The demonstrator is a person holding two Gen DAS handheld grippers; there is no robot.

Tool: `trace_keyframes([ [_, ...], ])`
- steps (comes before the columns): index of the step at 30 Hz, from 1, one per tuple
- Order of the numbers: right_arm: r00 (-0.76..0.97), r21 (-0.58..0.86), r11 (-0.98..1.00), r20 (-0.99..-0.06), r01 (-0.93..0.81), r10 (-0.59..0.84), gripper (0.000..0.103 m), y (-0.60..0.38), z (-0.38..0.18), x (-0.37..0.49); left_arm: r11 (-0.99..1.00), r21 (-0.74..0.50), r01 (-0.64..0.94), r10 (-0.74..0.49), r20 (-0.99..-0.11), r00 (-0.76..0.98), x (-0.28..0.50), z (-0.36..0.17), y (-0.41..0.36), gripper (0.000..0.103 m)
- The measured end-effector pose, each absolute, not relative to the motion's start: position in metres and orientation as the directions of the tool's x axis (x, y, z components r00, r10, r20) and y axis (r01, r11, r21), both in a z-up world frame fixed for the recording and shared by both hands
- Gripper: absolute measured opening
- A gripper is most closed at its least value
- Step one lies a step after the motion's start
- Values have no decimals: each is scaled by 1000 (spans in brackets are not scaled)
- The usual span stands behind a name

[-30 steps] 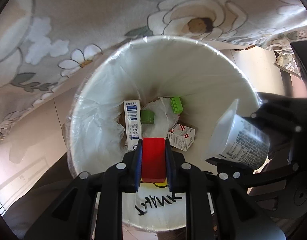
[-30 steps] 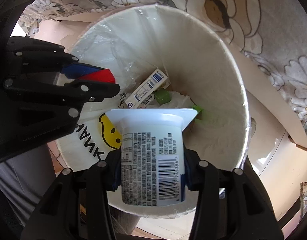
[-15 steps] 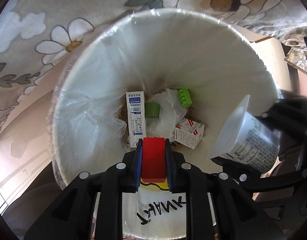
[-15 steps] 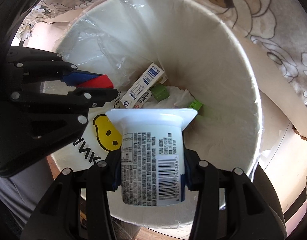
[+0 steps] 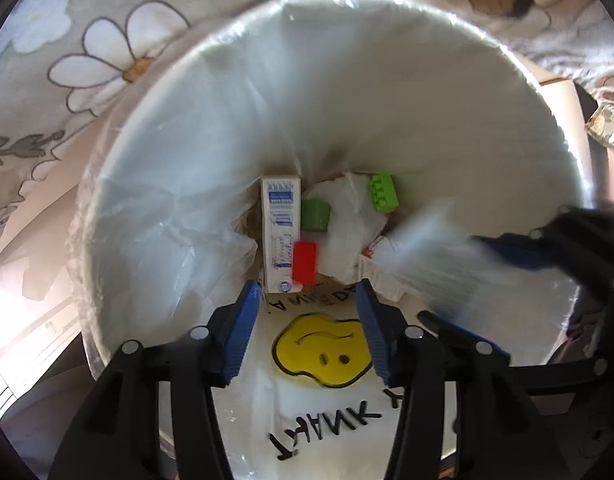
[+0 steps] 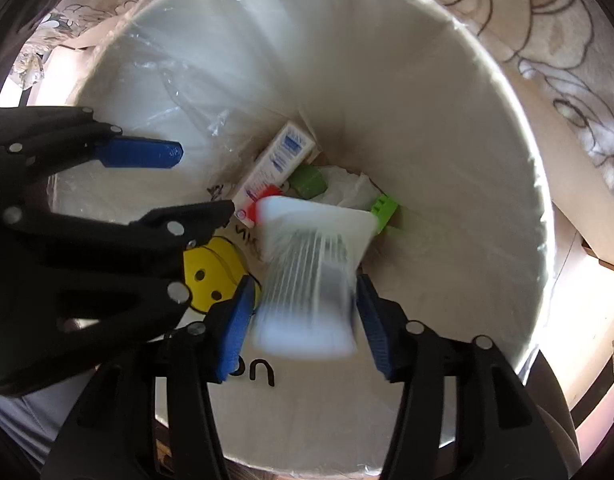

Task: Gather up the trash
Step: 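Open the left tool to drop the red block while the right tool drops the yogurt cup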

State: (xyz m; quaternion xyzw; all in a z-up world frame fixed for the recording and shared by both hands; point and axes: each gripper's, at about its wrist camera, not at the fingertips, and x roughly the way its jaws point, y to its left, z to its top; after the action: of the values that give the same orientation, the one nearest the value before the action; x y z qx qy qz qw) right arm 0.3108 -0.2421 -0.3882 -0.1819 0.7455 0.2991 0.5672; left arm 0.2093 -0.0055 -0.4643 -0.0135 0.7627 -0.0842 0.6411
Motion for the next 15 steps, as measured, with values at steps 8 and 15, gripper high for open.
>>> trace_keyframes([
  [8,-300,254,753,-951,-607,79,56,-244,-388,312,985,-156,80,-139,-974,-180,212,-463,-4,53],
  [15,-304,260,754,-949,-604,84,56,-245,-383,314,985,-157,76,-141,-973,-180,213,-459,-2,53],
])
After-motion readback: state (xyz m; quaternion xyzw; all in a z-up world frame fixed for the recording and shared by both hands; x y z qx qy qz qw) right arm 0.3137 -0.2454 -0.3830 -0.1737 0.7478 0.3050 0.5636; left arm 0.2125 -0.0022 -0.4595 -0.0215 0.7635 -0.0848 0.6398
